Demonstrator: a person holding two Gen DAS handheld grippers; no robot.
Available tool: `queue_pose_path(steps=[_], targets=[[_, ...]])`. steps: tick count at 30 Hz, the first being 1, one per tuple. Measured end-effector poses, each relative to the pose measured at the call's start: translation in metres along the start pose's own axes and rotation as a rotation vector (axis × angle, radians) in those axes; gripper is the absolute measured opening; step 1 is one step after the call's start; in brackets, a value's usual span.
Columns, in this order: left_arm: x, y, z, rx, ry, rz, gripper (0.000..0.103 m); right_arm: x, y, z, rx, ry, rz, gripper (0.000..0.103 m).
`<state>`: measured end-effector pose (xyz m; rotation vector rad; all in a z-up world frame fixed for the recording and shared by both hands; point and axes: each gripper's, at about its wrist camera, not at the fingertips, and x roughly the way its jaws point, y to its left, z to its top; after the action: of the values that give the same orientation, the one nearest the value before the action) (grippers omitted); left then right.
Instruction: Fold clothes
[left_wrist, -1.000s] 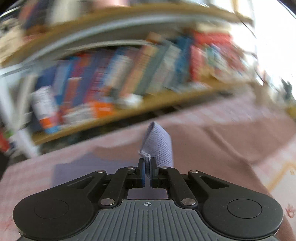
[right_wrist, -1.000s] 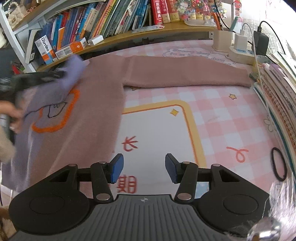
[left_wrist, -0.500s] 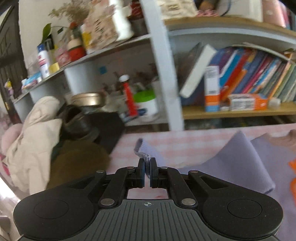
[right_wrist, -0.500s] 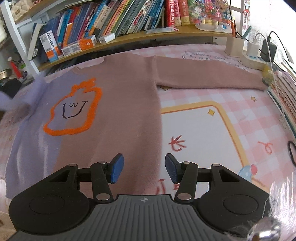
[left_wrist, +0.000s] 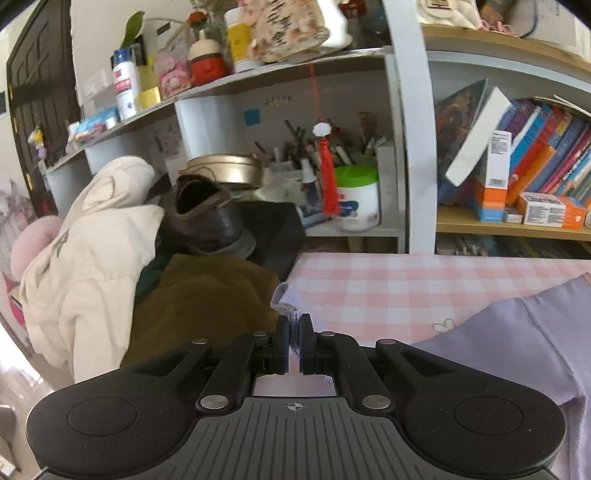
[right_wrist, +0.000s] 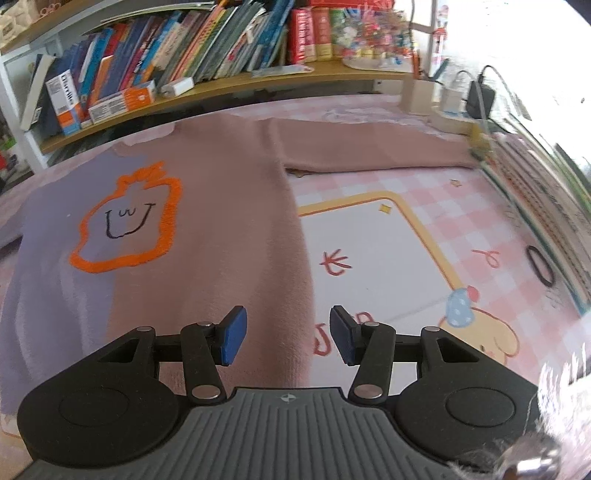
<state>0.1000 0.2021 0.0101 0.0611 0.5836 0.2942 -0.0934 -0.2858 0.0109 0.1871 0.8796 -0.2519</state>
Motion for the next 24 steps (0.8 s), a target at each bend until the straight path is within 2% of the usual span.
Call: queue_pose_path(steps=[2,3,6,10,12,15,19,21,24], targets=[[0.003,0.002,-0.004,0.005,0.017,-0.011,0.007,-0.002,0.000,-0.003,0.005,0.002,-0.008,0.048],[0.004,0.003,-0.006,0.004,0.021,-0.004,0.012,-0.004,0.001,-0.005,0.007,0.003,-0.010,0.048],[0.003,0.010,-0.011,-0.025,0.040,0.018,0.012,-0.009,0.005,-0.010,-0.002,0.006,-0.008,0.050],[-0.018,0.015,-0.018,-0.051,0.047,0.019,0.029,-0.015,0.004,-0.016,-0.005,0.005,-0.024,0.050],[-0.038,0.009,-0.026,-0.052,0.046,-0.035,0.033,-0.016,-0.002,-0.019,0.007,0.004,-0.038,0.050],[-0.071,-0.014,-0.048,-0.028,0.101,-0.198,0.034,-0.015,-0.014,-0.024,0.048,0.006,-0.045,0.049],[-0.109,-0.050,-0.078,-0.039,0.203,-0.409,0.036,-0.007,-0.029,-0.028,0.123,0.021,-0.001,0.044],[-0.124,-0.070,-0.091,-0.041,0.251,-0.498,0.049,0.000,-0.031,-0.029,0.121,0.040,0.023,0.043],[-0.137,-0.096,-0.102,-0.009,0.289,-0.536,0.055,0.007,-0.029,-0.030,0.096,0.057,0.054,0.038]])
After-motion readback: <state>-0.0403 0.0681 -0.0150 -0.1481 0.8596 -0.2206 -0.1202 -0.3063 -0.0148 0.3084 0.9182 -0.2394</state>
